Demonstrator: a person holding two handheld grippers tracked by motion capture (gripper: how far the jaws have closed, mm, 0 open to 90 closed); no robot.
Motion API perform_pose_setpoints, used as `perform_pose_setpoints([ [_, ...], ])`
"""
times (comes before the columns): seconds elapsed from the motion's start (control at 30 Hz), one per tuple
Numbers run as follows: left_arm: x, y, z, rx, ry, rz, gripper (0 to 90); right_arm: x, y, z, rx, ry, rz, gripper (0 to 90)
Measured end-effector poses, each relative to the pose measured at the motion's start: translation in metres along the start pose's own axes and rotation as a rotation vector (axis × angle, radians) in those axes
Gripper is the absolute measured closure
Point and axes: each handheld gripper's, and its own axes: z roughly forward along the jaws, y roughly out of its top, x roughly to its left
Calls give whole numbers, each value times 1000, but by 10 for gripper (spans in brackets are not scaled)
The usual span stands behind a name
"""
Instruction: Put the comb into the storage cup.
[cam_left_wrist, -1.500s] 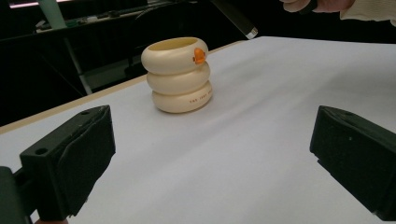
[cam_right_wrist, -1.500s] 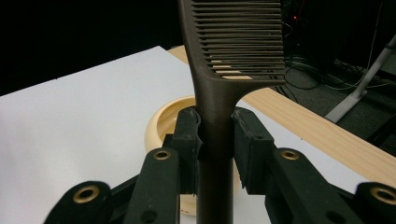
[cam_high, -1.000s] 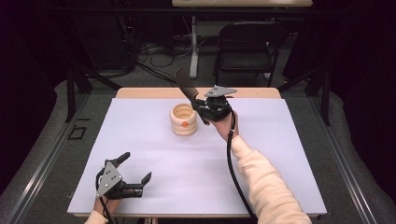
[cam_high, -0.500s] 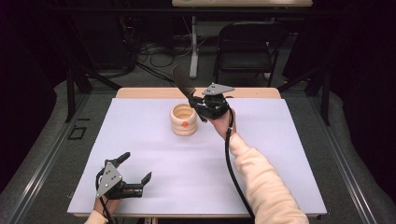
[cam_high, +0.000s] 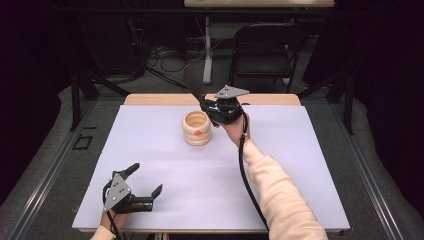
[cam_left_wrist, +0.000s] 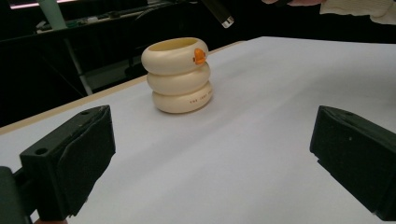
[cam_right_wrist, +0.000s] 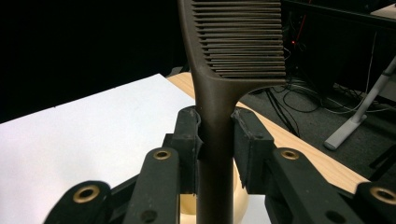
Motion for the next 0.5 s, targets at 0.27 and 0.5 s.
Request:
perform_pose_setpoints([
  [0.27,0,0,0,0,-1,1,0,1,6,1,-9,-6,-5,722],
  [0.5,0,0,0,1,-1,3,0,0,9,4,-13,-9,-7,722],
])
